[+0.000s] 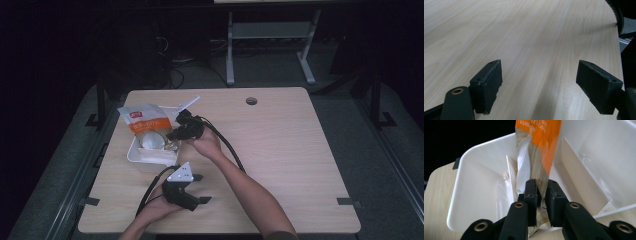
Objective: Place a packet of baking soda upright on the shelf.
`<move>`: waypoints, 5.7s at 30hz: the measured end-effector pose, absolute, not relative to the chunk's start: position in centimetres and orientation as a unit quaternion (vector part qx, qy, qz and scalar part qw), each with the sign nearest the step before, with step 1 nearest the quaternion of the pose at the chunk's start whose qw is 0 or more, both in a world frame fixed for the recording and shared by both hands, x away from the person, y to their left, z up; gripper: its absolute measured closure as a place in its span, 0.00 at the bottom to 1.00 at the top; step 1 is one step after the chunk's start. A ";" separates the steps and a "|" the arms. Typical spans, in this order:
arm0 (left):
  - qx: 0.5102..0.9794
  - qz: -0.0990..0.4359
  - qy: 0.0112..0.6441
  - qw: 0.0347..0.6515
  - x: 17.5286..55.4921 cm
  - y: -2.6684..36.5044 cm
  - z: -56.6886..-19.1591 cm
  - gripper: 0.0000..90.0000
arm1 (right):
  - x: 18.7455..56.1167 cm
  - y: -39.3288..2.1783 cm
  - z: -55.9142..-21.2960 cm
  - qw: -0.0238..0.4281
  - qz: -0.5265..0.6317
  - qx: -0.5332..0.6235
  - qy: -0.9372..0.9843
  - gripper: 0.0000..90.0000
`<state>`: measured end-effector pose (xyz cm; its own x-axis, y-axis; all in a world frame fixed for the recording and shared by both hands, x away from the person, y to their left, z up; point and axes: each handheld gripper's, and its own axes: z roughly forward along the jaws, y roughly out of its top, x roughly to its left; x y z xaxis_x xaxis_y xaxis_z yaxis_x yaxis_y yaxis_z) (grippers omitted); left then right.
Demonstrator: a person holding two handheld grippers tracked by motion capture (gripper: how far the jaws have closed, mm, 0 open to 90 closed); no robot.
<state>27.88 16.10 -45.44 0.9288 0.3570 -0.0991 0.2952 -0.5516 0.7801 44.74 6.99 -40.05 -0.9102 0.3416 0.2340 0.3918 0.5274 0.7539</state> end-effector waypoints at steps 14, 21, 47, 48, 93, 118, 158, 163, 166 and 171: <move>0.882 0.033 0.185 0.431 27.8 15.9 -45.6 0.23 | 44.7 7.2 -41.6 0.033 -0.414 -0.211 -0.885 0.95; 0.884 0.033 0.183 0.429 27.8 15.8 -45.6 0.23 | 44.7 7.3 -41.8 0.031 -0.404 -0.212 -0.889 0.95; 0.884 0.035 0.186 0.427 28.0 15.9 -45.6 0.23 | 44.0 4.6 -40.7 0.043 -0.430 -0.206 -0.878 0.85; 0.884 0.035 0.186 0.427 28.0 15.9 -45.6 0.23 | 44.0 4.5 -40.6 0.042 -0.430 -0.204 -0.879 0.85; 0.882 0.035 0.199 0.426 28.4 15.9 -45.8 0.23 | 41.5 -5.0 -38.8 0.052 -0.470 -0.226 -0.852 0.58; 0.880 0.035 0.205 0.426 28.6 16.0 -45.8 0.23 | 39.4 -11.9 -38.2 0.030 -0.470 -0.267 -0.841 0.49; 0.877 0.036 0.209 0.431 28.6 15.9 -45.8 0.23 | 35.2 -19.5 -39.5 0.017 -0.468 -0.313 -0.826 0.46; 0.877 0.035 0.210 0.431 28.6 15.9 -45.8 0.23 | 34.7 -20.2 -39.7 0.016 -0.466 -0.316 -0.826 0.46; 0.876 0.035 0.210 0.432 28.7 16.0 -45.8 0.23 | 34.5 -20.6 -39.8 0.016 -0.466 -0.320 -0.825 0.46; 0.877 0.035 0.210 0.431 28.7 16.0 -45.8 0.23 | 34.0 -21.3 -40.2 0.017 -0.465 -0.325 -0.823 0.46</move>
<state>28.68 15.95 -45.77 0.9091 0.3988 -0.1200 0.3385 -0.5395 0.7710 34.03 -21.27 -40.20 -0.7883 0.5197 0.3294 0.5505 0.3567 0.7548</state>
